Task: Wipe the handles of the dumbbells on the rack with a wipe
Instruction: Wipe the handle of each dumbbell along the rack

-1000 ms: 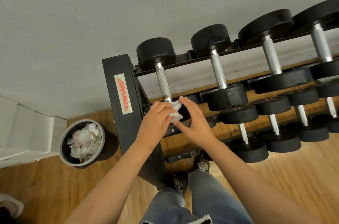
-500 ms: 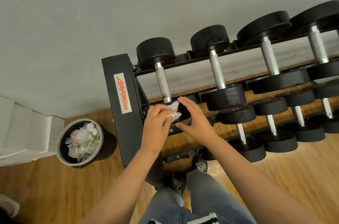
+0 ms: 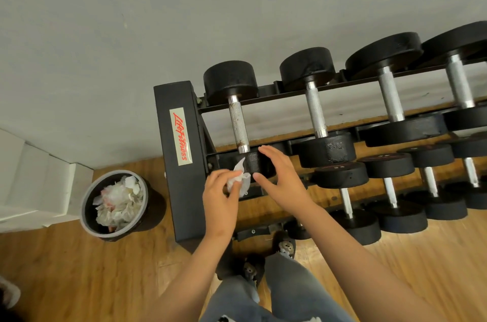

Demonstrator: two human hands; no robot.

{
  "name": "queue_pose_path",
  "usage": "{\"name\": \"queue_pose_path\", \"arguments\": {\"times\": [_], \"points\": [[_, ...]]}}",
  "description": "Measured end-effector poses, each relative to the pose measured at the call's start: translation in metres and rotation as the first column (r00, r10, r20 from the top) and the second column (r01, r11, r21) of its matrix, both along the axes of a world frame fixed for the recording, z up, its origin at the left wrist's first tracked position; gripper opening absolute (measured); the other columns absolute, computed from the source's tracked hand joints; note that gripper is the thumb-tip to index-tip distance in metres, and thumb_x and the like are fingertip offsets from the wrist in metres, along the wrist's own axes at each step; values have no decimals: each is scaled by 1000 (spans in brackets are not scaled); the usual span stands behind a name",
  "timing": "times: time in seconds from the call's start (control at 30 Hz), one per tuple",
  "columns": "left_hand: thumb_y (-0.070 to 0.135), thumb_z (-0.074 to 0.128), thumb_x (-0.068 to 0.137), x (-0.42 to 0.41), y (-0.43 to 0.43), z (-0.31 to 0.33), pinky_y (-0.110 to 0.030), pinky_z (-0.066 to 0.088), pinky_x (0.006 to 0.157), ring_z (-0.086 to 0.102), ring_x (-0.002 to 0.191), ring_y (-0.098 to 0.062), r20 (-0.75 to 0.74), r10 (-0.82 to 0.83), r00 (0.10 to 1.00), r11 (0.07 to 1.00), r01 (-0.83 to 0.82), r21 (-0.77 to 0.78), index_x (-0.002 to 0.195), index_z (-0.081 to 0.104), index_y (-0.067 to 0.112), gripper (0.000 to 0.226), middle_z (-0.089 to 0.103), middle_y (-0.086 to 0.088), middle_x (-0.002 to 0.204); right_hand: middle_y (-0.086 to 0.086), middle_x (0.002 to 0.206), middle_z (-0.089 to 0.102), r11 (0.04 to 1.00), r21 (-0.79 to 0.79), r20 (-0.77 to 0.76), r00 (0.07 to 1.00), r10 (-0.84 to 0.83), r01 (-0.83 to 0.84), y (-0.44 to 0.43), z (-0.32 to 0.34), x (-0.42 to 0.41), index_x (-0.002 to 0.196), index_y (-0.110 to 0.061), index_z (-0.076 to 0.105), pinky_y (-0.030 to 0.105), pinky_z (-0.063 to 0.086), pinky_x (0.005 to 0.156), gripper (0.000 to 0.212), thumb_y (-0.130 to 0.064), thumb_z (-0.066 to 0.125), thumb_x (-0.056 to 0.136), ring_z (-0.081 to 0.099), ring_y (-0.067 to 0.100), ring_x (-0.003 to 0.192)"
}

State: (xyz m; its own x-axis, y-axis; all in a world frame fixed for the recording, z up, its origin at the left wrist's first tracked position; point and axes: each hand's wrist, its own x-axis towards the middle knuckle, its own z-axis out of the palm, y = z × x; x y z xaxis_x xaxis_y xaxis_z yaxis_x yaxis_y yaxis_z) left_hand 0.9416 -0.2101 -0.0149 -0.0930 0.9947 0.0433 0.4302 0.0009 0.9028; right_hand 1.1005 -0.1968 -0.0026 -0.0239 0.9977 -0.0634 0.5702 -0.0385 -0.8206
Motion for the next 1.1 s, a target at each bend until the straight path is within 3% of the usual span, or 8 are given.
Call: {"name": "queue_pose_path", "arguments": {"times": [0.1, 0.23, 0.43, 0.7, 0.93, 1.0, 1.1], "points": [[11, 67, 88, -2, 4, -3, -18, 48, 88, 57, 102, -5, 3, 11, 1000, 1000, -11, -7, 102, 67, 23, 18, 59, 11, 103, -4, 144, 41, 997, 48, 99, 993, -63, 58, 6, -1, -8, 141, -21, 43, 25, 28, 108, 49, -32, 56, 95, 27, 9, 135], [12, 66, 89, -3, 20, 1, -18, 48, 87, 58, 102, -8, 4, 27, 1000, 1000, -27, 14, 101, 68, 19, 14, 60, 6, 104, 1, 139, 46, 984, 123, 203, 968, -150, 126, 11, -8, -20, 136, -17, 50, 31, 33, 105, 42, -33, 53, 97, 33, 16, 129], [10, 65, 90, 10, -1, -7, -12, 47, 86, 58, 103, -7, 107, 147, 983, 989, -144, -36, 101, 63, 26, 20, 59, 11, 104, 4, 133, 51, 958, 219, 218, 948, -232, 184, 10, -22, -27, 130, -13, 54, 32, 35, 104, 35, -24, 52, 97, 37, 17, 125], [6, 64, 90, -1, 25, -4, -18, 50, 88, 60, 102, -7, 170, 172, 970, 985, -167, -44, 102, 65, 22, 20, 61, 6, 105, 3, 134, 49, 966, 209, 207, 958, -198, 155, 10, -20, -24, 131, -13, 53, 24, 29, 104, 36, -24, 53, 98, 33, 15, 128], [10, 64, 91, 2, 3, -15, -17, 50, 82, 59, 97, -1, 196, 195, 961, 980, -183, -79, 99, 63, 27, 20, 60, 15, 100, 5, 131, 51, 969, 201, 250, 949, -192, 143, 11, -21, -26, 129, -12, 54, 25, 29, 105, 34, -22, 53, 96, 39, 17, 126], [10, 64, 90, -3, 11, -14, -13, 49, 82, 60, 98, -3, 196, 179, 964, 982, -163, -95, 99, 63, 27, 19, 60, 15, 100, 4, 125, 55, 977, 181, 240, 959, -153, 111, 16, -18, -23, 125, -11, 55, 27, 33, 104, 31, -22, 53, 96, 45, 15, 120], [10, 63, 91, -10, 31, -12, -10, 48, 82, 59, 100, -5, 195, 177, 965, 981, -156, -117, 103, 64, 20, 16, 60, 12, 102, -1, 101, 59, 981, 158, 219, 964, -150, 117, 32, -8, -19, 107, -13, 60, 31, 43, 92, 18, -25, 49, 98, 50, 9, 96]]}}
